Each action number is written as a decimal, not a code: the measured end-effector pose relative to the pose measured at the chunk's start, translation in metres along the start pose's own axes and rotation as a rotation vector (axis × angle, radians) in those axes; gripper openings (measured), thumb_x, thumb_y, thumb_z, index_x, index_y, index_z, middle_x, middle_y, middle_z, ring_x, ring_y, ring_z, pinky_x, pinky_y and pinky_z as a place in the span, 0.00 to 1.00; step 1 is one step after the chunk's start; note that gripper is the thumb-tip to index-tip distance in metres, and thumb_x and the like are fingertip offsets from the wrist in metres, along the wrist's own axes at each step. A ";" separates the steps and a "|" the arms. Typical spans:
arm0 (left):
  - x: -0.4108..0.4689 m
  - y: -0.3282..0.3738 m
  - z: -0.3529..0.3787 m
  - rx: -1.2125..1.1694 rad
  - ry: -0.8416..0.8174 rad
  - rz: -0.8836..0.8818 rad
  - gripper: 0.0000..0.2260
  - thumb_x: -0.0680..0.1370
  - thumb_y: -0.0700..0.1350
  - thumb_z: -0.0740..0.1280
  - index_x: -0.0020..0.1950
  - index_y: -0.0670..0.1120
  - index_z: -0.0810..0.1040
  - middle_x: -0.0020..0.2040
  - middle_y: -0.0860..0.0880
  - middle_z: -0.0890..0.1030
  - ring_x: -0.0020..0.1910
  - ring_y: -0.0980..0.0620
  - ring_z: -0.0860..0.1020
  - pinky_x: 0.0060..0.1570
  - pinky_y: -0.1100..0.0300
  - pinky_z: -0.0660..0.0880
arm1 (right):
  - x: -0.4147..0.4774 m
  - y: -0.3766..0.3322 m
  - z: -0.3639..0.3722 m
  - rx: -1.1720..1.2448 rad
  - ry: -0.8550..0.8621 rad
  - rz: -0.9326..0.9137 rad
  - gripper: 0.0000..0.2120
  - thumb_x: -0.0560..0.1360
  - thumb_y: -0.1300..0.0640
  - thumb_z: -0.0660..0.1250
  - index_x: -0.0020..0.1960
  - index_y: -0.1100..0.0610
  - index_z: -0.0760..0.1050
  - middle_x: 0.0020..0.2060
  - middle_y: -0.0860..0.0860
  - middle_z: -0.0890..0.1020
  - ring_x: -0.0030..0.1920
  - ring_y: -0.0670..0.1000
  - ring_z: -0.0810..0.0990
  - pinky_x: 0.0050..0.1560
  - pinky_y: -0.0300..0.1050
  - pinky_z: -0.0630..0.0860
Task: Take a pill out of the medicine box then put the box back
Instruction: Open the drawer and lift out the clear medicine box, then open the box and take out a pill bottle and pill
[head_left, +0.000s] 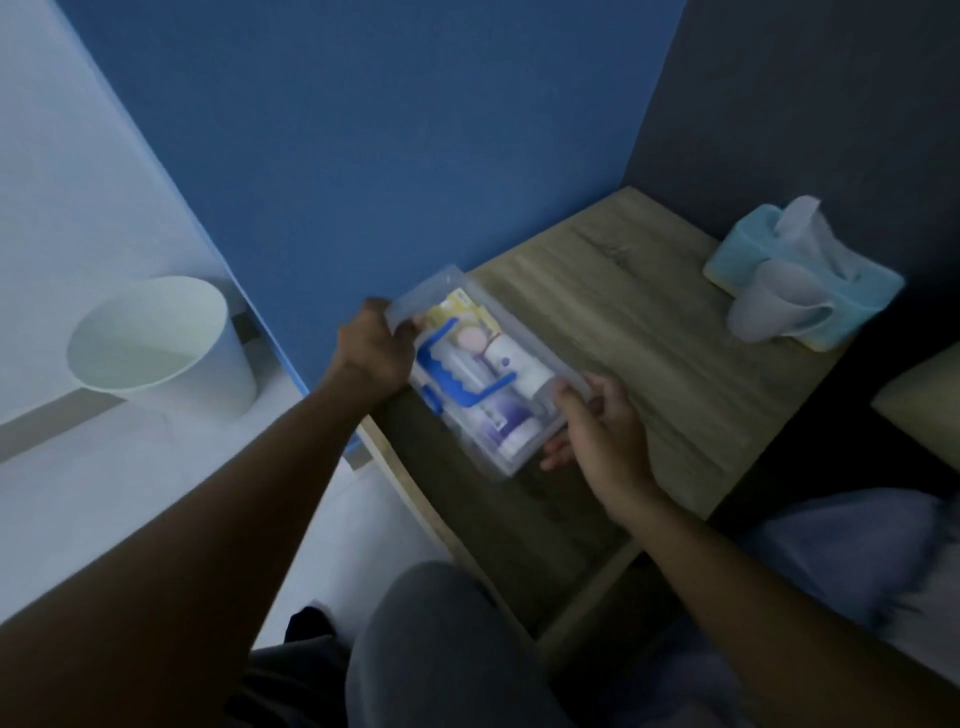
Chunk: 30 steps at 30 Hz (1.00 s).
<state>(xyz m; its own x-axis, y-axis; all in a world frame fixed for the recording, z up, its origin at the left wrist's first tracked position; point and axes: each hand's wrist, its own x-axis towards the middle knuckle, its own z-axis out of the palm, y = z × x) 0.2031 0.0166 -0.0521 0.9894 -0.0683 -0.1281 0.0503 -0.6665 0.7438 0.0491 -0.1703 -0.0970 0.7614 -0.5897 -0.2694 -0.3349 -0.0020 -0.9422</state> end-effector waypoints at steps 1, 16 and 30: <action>0.005 0.009 -0.003 -0.008 0.018 0.017 0.21 0.79 0.54 0.64 0.66 0.43 0.72 0.62 0.40 0.78 0.60 0.39 0.77 0.56 0.52 0.74 | 0.005 -0.009 -0.002 0.016 0.004 -0.030 0.24 0.72 0.40 0.69 0.63 0.49 0.72 0.41 0.53 0.85 0.28 0.49 0.85 0.27 0.45 0.80; 0.110 0.079 0.058 0.046 -0.096 0.147 0.22 0.81 0.52 0.58 0.69 0.40 0.69 0.65 0.38 0.76 0.61 0.39 0.77 0.61 0.50 0.75 | 0.129 -0.052 -0.035 0.047 0.117 -0.008 0.23 0.74 0.44 0.71 0.62 0.59 0.76 0.49 0.58 0.85 0.34 0.50 0.88 0.31 0.43 0.82; 0.081 0.035 0.098 -0.390 -0.224 -0.104 0.29 0.78 0.56 0.63 0.76 0.49 0.59 0.66 0.41 0.77 0.60 0.40 0.79 0.62 0.47 0.75 | 0.124 -0.063 -0.024 -0.697 0.205 -0.467 0.36 0.77 0.34 0.59 0.77 0.52 0.57 0.74 0.57 0.64 0.73 0.57 0.66 0.64 0.54 0.72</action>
<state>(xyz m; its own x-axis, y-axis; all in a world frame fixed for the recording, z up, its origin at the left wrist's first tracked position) 0.2718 -0.0847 -0.1010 0.9247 -0.2032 -0.3220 0.2378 -0.3522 0.9052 0.1509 -0.2628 -0.0657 0.8130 -0.5394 0.2195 -0.3281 -0.7357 -0.5925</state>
